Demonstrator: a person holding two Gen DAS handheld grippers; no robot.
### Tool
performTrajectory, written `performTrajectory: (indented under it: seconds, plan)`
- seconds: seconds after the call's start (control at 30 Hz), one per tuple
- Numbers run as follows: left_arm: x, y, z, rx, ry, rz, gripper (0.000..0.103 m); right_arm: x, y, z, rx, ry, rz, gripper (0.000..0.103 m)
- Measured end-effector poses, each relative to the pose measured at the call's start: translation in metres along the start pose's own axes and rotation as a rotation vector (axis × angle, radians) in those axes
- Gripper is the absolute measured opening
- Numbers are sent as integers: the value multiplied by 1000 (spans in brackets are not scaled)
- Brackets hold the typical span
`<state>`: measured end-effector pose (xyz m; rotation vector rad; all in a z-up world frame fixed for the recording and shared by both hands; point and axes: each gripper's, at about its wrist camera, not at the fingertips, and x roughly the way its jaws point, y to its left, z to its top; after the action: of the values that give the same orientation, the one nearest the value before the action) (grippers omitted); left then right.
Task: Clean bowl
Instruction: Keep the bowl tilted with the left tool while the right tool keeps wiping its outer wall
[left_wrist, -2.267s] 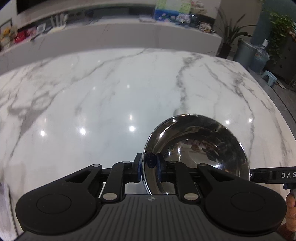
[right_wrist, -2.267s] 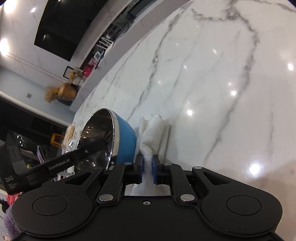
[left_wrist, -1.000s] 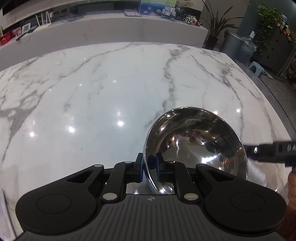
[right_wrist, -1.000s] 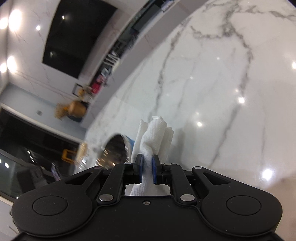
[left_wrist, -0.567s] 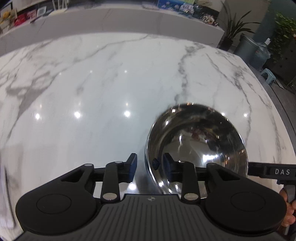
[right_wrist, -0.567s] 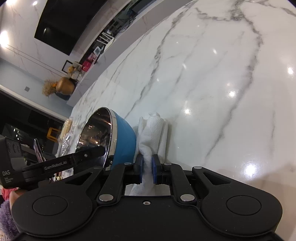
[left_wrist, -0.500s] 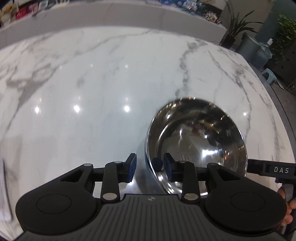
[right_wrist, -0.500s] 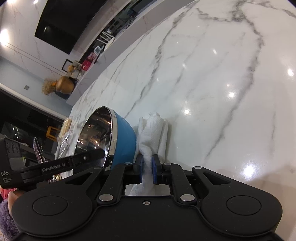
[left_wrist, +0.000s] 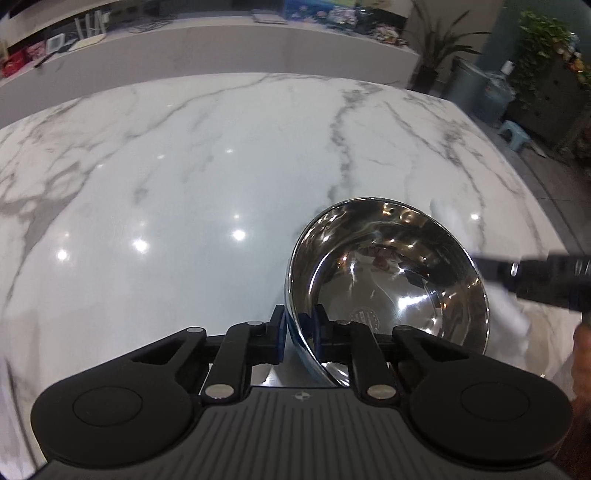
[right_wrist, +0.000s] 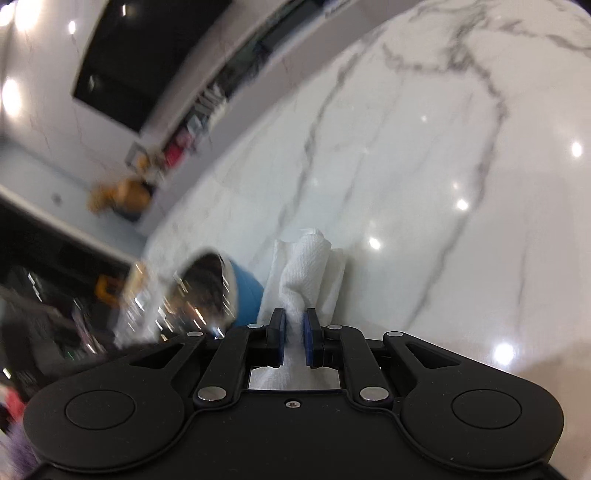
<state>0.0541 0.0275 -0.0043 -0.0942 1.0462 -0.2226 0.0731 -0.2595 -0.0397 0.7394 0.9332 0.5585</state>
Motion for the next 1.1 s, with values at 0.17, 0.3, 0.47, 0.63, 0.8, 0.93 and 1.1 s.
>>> performTrajectory:
  seconds: [0.17,0.3,0.47,0.63,0.8,0.93,1.1]
  plan:
    - [1,-6,0,31,-2,-34,11,-9,-5,4,37,-31,50,10]
    - [4,-8,2,25,-7,-36,11,-5,-7,0,36,0,22,10]
    - [6,-6,5,3,-10,-30,12,2,-7,-6,28,39,-19,10]
    - [6,-5,5,-6,-11,-29,12,12,-5,-11,2,83,-70,10]
    - [5,-6,5,-20,-10,-13,12,21,4,-17,-59,106,-113,10]
    - [3,-10,2,-35,21,56,25,24,4,-17,-71,113,-119,10]
    - [-2,-10,-1,-21,53,53,25,29,11,-17,-83,115,-124,10]
